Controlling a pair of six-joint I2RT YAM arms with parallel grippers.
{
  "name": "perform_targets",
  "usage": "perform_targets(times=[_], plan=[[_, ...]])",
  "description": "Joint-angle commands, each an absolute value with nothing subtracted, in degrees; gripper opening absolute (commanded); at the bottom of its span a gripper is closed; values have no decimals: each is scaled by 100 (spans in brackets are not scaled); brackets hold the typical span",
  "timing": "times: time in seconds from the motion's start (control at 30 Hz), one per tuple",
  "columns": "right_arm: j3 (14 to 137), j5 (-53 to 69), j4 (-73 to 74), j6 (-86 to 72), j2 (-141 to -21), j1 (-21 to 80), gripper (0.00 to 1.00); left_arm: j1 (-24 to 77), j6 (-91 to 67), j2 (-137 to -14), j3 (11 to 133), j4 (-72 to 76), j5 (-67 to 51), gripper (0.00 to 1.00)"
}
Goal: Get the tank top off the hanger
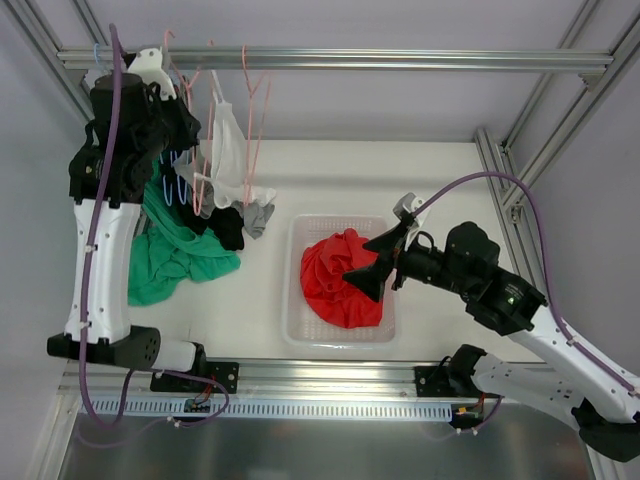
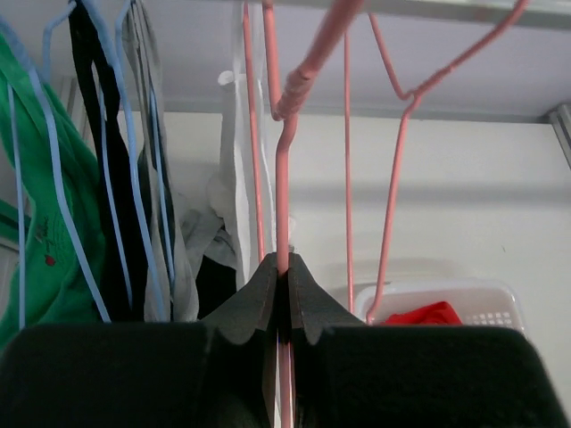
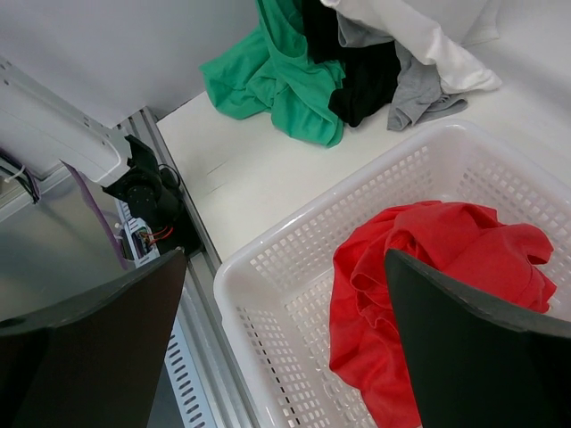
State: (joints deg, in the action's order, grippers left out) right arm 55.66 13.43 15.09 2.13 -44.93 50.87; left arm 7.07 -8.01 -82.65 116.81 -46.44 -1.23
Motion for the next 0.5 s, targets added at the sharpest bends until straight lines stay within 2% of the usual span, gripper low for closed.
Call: perform_targets(times=[0.0,0.27,0.47], plan=[[5669,1573,1064,229,-4552,5115,99,712,-1115,-7499,10866,-4333,-535,0],[6091,2417,686,369,-5150,5107,100,765,-1406,-4891,7845,-4333,-720,0],[5793,2496,-165,167,-5571,5142,99,773,-1722,-3247,5955,-4666,-1722,0]])
